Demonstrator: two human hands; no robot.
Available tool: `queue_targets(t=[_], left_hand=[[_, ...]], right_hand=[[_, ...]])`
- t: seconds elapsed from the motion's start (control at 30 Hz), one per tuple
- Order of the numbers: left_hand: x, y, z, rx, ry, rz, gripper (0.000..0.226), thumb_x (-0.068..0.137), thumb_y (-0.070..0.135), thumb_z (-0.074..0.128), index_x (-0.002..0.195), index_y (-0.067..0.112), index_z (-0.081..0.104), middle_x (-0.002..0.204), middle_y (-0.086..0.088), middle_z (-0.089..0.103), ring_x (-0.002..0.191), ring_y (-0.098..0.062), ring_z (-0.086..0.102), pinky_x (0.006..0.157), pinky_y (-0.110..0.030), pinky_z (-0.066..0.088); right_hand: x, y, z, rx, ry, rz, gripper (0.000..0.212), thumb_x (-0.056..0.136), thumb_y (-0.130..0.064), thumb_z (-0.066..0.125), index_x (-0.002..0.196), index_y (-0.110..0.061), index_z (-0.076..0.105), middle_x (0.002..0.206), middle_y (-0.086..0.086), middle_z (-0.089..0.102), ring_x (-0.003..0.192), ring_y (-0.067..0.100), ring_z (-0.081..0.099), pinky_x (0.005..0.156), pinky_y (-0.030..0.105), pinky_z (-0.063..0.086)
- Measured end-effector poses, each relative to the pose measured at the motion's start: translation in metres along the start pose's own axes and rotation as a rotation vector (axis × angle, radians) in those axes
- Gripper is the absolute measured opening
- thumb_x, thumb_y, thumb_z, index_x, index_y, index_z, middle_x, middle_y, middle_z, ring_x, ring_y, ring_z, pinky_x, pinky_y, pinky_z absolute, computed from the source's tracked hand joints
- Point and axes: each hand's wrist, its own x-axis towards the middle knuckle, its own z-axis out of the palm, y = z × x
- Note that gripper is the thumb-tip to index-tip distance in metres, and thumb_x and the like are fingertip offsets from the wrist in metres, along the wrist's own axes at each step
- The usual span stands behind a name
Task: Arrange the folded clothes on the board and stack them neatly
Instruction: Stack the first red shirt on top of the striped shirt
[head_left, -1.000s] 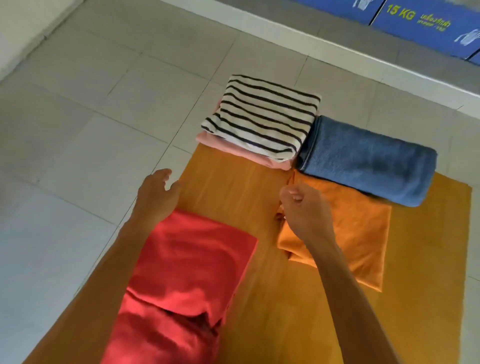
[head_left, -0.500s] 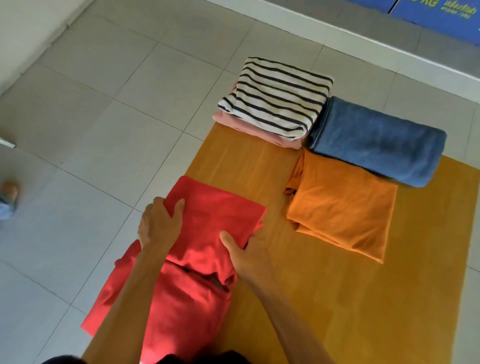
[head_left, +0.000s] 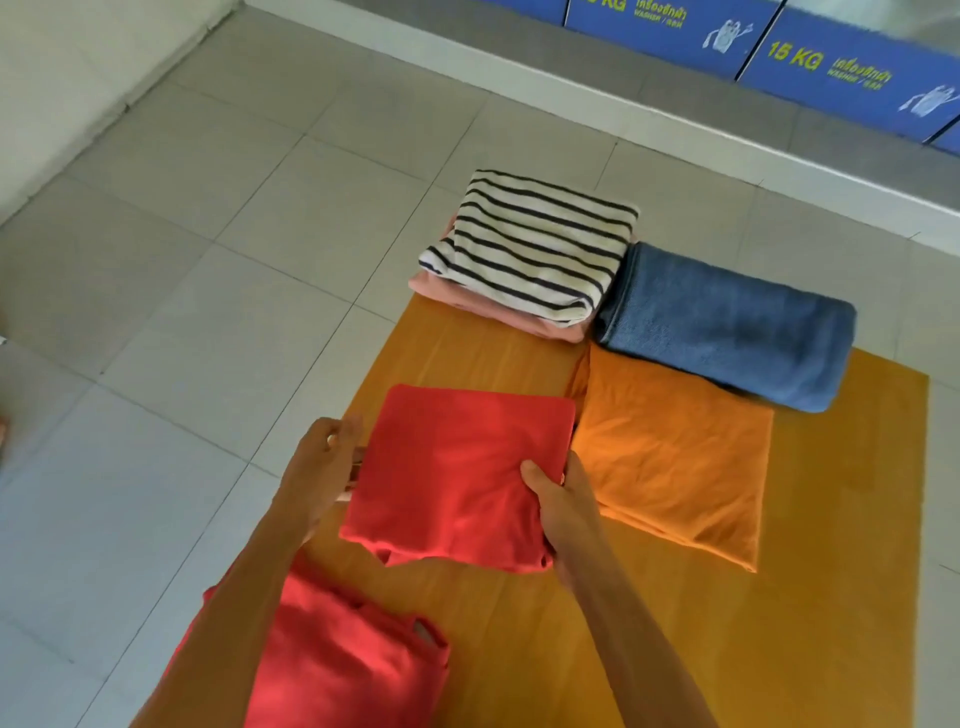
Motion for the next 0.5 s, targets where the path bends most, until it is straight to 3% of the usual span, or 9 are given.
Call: queue_targets(t=[0.07,0.13,0.23,0.33,0.43,0.5], left_hand=[[0.006,0.010,0.006,0.074,-0.132,-0.034,0.054,0.092,0.065,0.038,0.108,0.019,0.060,0.097,-0.005,0.071,0.089,-0.023,0.069,0.070,-0.036,0.054],[0.010,0.020,0.014,0.127,-0.230,-0.031,0.054,0.093,0.064,0.037,0.108,0.021,0.066,0.101,-0.001,0.072,0.093,-0.018,0.068,0.072,-0.032,0.050],[0.018,0.023,0.021,0.140,-0.234,-0.052,0.052,0.093,0.063,0.037,0.108,0.024,0.068,0.105,-0.002,0.072,0.092,-0.019,0.069,0.078,-0.033,0.053],[0.025,0.032,0.022,0.082,-0.141,-0.098,0.055,0.090,0.068,0.037,0.108,0.025,0.066,0.107,-0.004,0.069,0.095,-0.024,0.066,0.093,-0.046,0.050],[0.032,0.071,0.013,0.006,-0.078,-0.004,0.040,0.094,0.058,0.044,0.094,0.025,0.067,0.101,-0.003,0.070,0.094,-0.024,0.065,0.091,-0.044,0.049],[0.043,0.109,0.007,-0.024,-0.072,0.093,0.036,0.094,0.056,0.046,0.097,0.027,0.066,0.100,-0.003,0.070,0.095,-0.026,0.066,0.090,-0.046,0.051]], right_hand=[[0.007,-0.009,-0.007,-0.063,-0.069,-0.005,0.040,0.097,-0.026,0.062,0.135,-0.032,0.052,0.129,-0.008,0.064,0.118,0.016,0.063,0.105,0.044,0.051],[0.013,-0.015,-0.009,-0.151,-0.096,0.018,0.051,0.090,-0.044,0.063,0.138,-0.035,0.050,0.132,-0.009,0.064,0.118,0.015,0.063,0.105,0.044,0.051],[0.016,-0.019,-0.006,-0.209,-0.030,0.037,0.069,0.073,-0.067,0.068,0.132,-0.033,0.056,0.123,-0.012,0.069,0.111,0.013,0.067,0.100,0.043,0.055],[0.014,-0.025,0.003,-0.204,-0.021,-0.030,0.057,0.080,-0.060,0.068,0.128,-0.032,0.060,0.117,-0.013,0.071,0.106,0.011,0.069,0.097,0.043,0.057],[0.017,-0.060,0.004,-0.146,-0.015,-0.183,0.040,0.091,-0.044,0.068,0.128,-0.031,0.061,0.114,-0.014,0.072,0.104,0.008,0.070,0.094,0.039,0.058],[0.024,-0.099,0.002,-0.130,-0.004,-0.294,0.036,0.094,-0.034,0.068,0.128,-0.028,0.061,0.112,-0.013,0.071,0.103,0.008,0.069,0.090,0.034,0.058]])
